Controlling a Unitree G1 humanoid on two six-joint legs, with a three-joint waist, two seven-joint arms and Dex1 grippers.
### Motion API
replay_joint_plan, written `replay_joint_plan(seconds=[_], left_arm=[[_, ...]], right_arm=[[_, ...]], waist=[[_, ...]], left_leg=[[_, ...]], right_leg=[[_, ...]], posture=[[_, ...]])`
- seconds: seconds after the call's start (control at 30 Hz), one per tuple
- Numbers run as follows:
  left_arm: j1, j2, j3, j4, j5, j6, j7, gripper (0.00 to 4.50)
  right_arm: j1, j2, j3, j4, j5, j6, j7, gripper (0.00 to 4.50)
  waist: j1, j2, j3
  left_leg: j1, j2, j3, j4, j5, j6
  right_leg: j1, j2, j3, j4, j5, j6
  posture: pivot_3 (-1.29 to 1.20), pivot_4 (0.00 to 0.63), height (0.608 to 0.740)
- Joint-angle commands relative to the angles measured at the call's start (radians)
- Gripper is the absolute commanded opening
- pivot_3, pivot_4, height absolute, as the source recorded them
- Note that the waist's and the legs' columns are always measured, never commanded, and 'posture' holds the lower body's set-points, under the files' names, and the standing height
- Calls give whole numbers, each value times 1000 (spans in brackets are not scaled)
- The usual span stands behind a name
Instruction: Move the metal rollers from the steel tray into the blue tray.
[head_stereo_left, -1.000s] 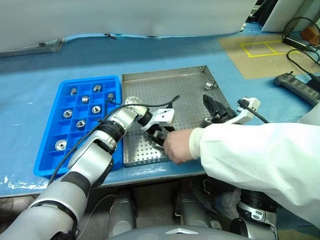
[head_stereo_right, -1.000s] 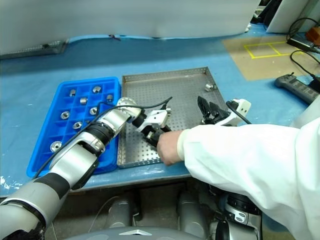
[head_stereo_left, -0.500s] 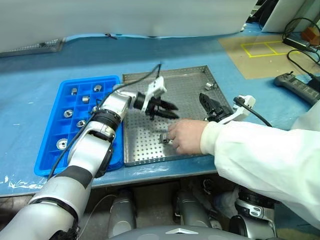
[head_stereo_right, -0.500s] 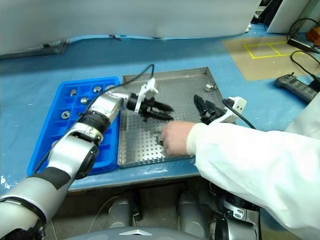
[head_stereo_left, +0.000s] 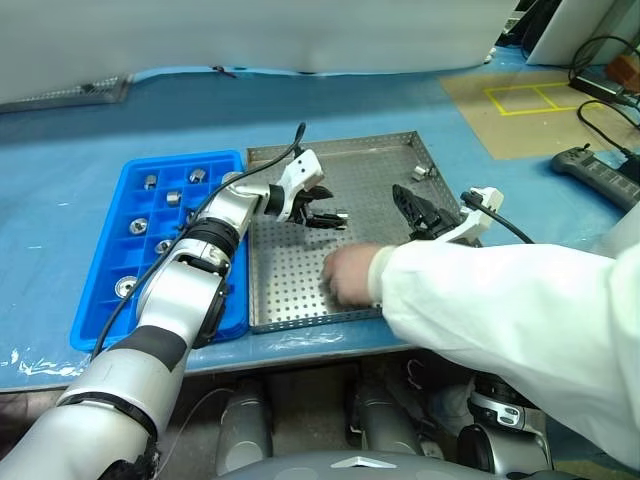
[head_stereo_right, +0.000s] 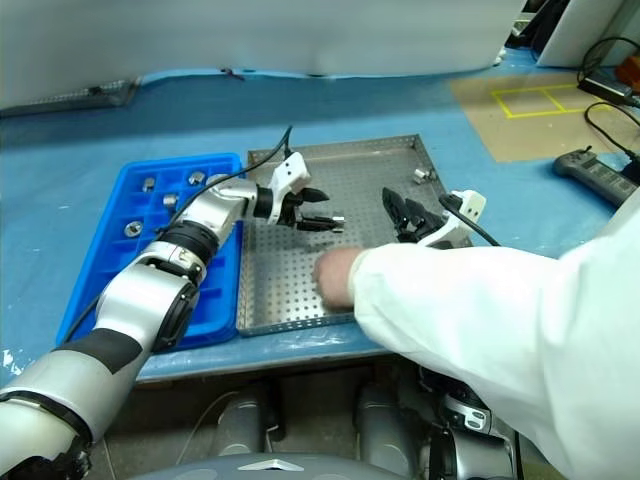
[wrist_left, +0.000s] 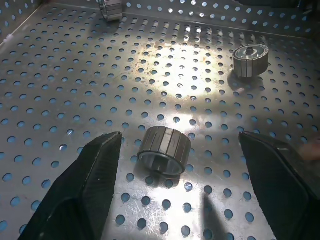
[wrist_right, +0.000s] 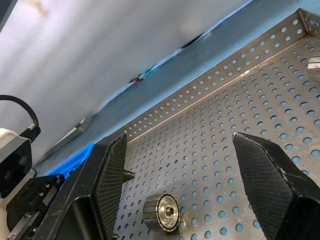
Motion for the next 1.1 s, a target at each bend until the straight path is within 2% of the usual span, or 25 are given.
replay_joint_plan(seconds=[0.03, 0.27, 0.57, 0.8, 1.1], left_arm=[[-21, -28, 1, 18, 29, -51, 53, 3986], [-18, -59, -4, 61, 84, -94, 144, 3986], [-29, -59, 16, 55, 83, -135, 128, 3986], [-42, -104, 79, 13, -3, -162, -5, 3986], [-36, -139, 69, -14, -20, -128, -206, 3986]], right_arm=[[1, -7, -4, -28, 10, -19, 5, 3526], [18, -7, -10, -52, 15, -22, -6, 3526], [13, -3, -4, -42, 11, -31, -7, 3526], [16, -7, -10, -47, 19, -30, -9, 3526], [42, -29, -53, -95, 62, -24, -22, 3526]], waist=[[0, 0, 0], [-5, 0, 0], [-6, 0, 0], [-6, 0, 0], [-7, 0, 0]], left_leg=[[0, 0, 0, 0, 0, 0], [0, 0, 0, 0, 0, 0], [0, 0, 0, 0, 0, 1], [-1, 0, 0, 0, -1, 1], [0, 0, 0, 0, -1, 2]], right_leg=[[0, 0, 0, 0, 0, 0], [0, 0, 0, 0, 0, 0], [0, 0, 0, 0, 0, 0], [0, 0, 0, -1, 0, 0], [0, 0, 0, -1, 0, 0]], posture=[[-428, 150, 740], [-453, 150, 740], [-447, 150, 740], [-455, 150, 740], [-496, 150, 740]])
